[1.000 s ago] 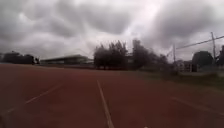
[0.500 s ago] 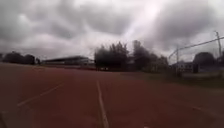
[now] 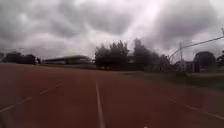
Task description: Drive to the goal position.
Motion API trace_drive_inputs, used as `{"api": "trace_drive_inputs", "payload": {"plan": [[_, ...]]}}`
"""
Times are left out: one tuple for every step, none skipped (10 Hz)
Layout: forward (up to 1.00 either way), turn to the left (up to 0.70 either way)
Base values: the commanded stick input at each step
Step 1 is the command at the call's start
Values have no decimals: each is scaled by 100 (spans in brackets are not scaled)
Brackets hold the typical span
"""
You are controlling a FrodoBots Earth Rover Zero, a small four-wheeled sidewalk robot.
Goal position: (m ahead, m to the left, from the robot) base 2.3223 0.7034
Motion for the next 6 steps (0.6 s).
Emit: {"api": "trace_drive_inputs", "payload": {"plan": [[70,0],[70,0],[70,0],[70,0],[70,0],[70,0]]}}
